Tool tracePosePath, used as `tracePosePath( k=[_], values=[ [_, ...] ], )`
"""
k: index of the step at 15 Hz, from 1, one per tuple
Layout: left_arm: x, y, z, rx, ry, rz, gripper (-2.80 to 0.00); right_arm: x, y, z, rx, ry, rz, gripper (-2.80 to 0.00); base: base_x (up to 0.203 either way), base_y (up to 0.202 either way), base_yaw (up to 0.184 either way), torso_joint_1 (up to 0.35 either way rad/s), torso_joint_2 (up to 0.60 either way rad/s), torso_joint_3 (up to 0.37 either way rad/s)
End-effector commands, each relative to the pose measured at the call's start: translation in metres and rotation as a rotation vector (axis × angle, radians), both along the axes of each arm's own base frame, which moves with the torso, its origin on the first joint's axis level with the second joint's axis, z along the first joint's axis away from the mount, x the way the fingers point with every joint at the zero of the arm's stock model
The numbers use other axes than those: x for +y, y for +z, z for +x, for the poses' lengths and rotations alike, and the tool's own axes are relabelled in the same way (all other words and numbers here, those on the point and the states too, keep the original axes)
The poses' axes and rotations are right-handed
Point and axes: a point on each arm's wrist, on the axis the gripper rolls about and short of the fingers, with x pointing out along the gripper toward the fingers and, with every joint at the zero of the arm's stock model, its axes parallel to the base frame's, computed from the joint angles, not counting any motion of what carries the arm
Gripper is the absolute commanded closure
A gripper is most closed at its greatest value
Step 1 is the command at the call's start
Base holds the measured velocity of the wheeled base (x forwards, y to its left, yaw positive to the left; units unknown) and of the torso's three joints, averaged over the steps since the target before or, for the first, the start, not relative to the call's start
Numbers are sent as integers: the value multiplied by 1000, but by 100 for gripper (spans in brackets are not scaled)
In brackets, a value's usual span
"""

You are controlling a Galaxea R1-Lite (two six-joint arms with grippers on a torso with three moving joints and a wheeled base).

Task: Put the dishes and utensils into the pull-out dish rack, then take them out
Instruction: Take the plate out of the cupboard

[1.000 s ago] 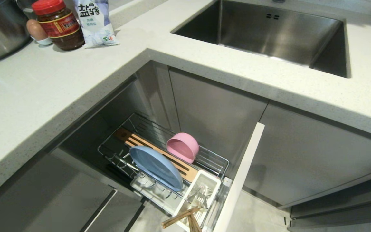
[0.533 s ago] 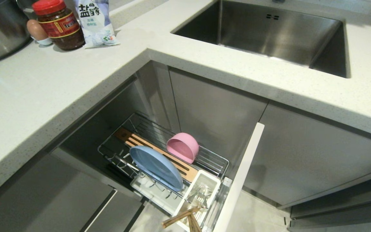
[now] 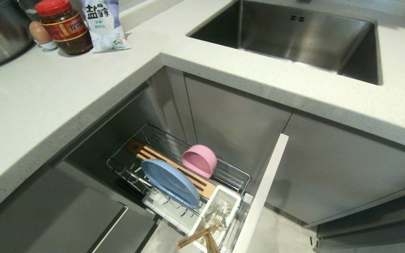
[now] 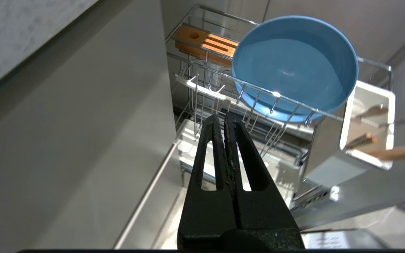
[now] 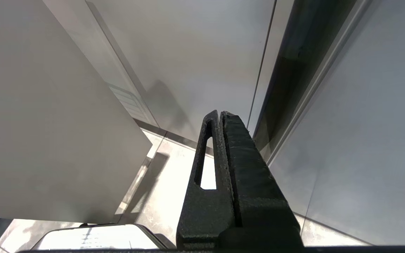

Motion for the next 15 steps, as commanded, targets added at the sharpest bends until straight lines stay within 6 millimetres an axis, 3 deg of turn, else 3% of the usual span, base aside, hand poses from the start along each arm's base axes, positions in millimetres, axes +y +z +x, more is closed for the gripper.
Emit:
tracePosePath(
  k=[1,5,7,15],
  values=[
    [0,0,0,3,15,-40,0,0,0,0,-5,-1,1,0,0,0,0,0,0,0],
    [1,-1,0,6,37,17,0,0,0,0,-5,0,1,0,0,0,0,0,0,0],
    [1,-8,0,88,40,74,0,0,0,0,-5,0,1,0,0,0,0,0,0,0],
    [1,-7,0,81,33,78,0,0,0,0,-5,-1,1,0,0,0,0,0,0,0]
  ],
)
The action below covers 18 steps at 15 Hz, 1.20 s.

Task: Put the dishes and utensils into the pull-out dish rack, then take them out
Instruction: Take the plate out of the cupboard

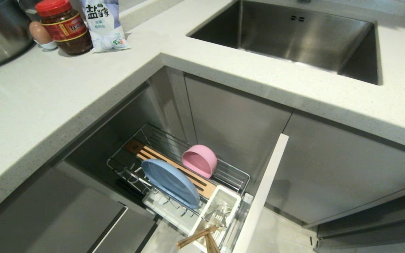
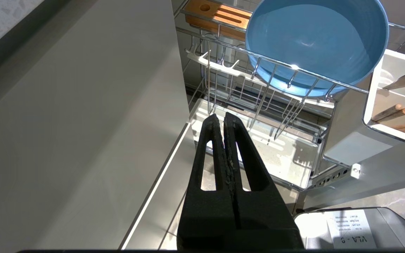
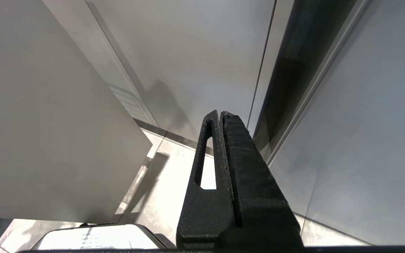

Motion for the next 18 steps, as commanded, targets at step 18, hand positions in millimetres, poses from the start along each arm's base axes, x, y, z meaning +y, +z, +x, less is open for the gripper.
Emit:
tracePosePath(
  k=[18],
  values=[
    [2,263,-3,-317,78,68,0,0,0,0,-5,0,0,0,0,0,0,0,0,0]
  ],
)
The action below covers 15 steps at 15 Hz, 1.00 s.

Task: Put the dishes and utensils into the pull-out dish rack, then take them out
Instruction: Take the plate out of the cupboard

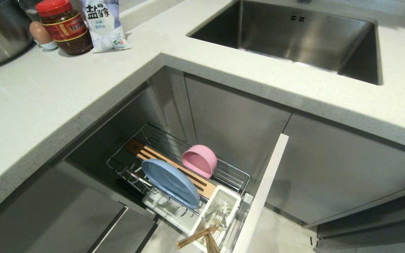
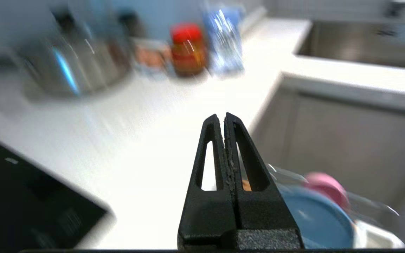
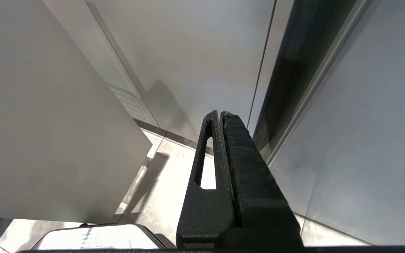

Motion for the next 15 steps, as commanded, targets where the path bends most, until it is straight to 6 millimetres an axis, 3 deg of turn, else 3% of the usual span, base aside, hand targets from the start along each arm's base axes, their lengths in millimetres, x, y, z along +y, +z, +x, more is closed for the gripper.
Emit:
tracePosePath(
  k=[1,4,6,11,15],
  values=[
    [1,60,65,106,49,-3,0,0,0,0,-5,-1,1,0,0,0,0,0,0,0],
    [2,94,127,155,10,-247,0,0,0,0,-5,-1,1,0,0,0,0,0,0,0],
    [-10,98,155,229,-142,-378,0,0,0,0,-5,-1,1,0,0,0,0,0,0,0],
    [-68,75,177,484,-441,-408,0,0,0,0,-5,-1,1,0,0,0,0,0,0,0],
    [-123,41,197,653,-399,-404,0,0,0,0,-5,-1,1,0,0,0,0,0,0,0]
  ],
)
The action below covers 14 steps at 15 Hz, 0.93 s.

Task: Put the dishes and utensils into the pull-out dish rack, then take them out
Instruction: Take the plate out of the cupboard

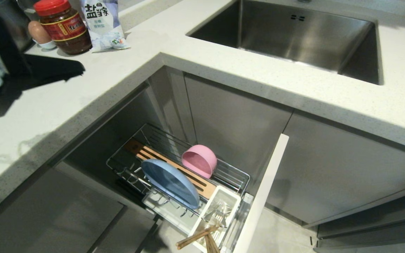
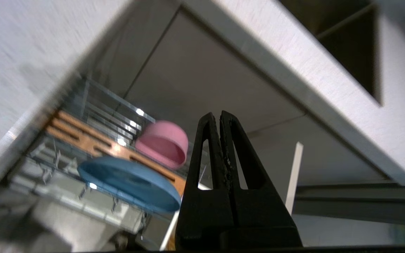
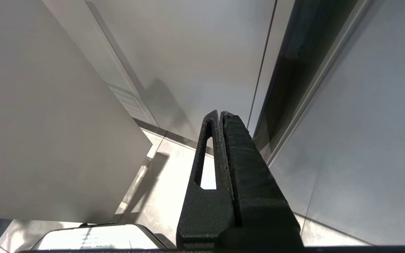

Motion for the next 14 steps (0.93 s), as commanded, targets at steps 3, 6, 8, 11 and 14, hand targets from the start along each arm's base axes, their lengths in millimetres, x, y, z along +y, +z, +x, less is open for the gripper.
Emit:
tracePosePath(
  k=[3,6,8,11,14],
  values=[
    [-58,-43,39,188,40,62,0,0,0,0,-5,-1,1,0,0,0,0,0,0,0],
    [-88,-73,53,311,105,104,-280,0,0,0,-5,0,1,0,0,0,0,0,0,0],
    [-103,-90,61,344,173,146,-280,0,0,0,-5,-2,1,0,0,0,0,0,0,0],
    [-124,-117,74,374,262,200,-280,0,0,0,-5,0,1,0,0,0,0,0,0,0],
    [-140,-144,86,392,345,268,-280,0,0,0,-5,1,1,0,0,0,0,0,0,0]
  ],
)
